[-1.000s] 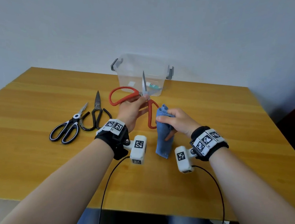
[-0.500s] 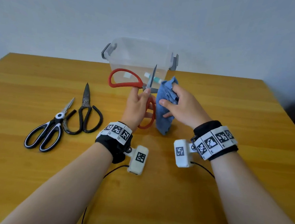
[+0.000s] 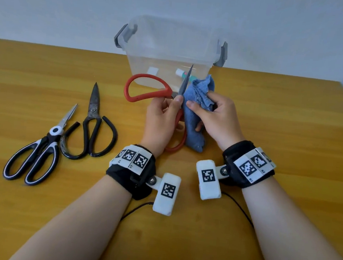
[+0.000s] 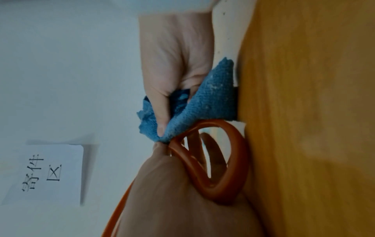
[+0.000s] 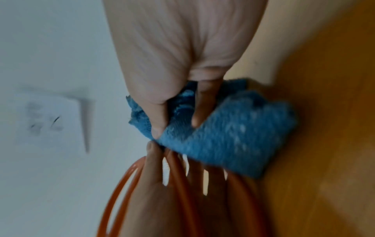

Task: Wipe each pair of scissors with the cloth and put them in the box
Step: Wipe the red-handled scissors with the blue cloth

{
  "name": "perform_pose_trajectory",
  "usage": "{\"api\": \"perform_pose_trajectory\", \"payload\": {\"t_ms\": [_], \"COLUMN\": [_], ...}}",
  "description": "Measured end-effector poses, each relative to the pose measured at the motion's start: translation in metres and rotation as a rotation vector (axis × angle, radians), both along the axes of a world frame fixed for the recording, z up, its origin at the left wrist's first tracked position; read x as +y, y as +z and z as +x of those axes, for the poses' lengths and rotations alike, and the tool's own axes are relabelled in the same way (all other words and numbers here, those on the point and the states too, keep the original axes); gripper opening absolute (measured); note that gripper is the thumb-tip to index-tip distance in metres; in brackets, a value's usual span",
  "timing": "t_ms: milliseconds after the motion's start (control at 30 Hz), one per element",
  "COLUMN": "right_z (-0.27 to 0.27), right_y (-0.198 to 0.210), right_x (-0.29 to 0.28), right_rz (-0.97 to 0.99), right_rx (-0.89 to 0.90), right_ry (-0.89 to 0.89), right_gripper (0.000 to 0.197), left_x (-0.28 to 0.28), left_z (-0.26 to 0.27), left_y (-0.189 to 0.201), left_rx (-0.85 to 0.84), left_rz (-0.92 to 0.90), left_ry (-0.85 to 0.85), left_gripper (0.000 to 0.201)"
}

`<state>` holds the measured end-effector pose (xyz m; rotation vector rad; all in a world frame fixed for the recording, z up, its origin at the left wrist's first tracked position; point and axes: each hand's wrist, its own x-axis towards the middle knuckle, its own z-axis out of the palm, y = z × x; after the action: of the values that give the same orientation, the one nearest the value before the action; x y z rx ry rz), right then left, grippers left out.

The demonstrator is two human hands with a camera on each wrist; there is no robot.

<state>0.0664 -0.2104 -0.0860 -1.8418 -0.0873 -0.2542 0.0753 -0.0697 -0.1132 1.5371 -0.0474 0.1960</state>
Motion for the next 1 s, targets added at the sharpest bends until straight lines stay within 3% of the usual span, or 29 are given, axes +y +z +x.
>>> {"api": "perform_pose_trajectory", "payload": {"t_ms": [300, 533, 633, 800, 1000], "right_z": [0.008, 0.015, 0.016, 0.011, 0.01], "right_y": [-0.014, -0.022, -0.022, -0.02, -0.021], "right_x": [0.008, 0.001, -0.001, 0.004, 0.003], "right_rz": [0.061, 0.041, 0.105, 0.142, 0.138], "right_rx": [-0.04, -0.039, -0.053, -0.078, -0.105], "right_ry": [-0.052, -0.166, -0.215, -0.078, -0.085], "right_gripper": [0.02, 0.014, 0.009, 0.015, 0.013], "left_x": [0.004, 0.007, 0.007, 0.007, 0.006], "left_z": [0.007, 0.011, 0.012, 0.01, 0.007], "left_y": [-0.004, -0.012, -0.011, -0.008, -0.006], "left_rx": [-0.128, -0.147, -0.13, -0.12, -0.026], "left_rz": [0.152, 0.244, 0.192, 0.156, 0.082], "left_ry": [-0.007, -0.005, 0.002, -0.009, -0.051], "left_gripper": [0.026, 0.022, 0.022, 0.023, 0.02]}}
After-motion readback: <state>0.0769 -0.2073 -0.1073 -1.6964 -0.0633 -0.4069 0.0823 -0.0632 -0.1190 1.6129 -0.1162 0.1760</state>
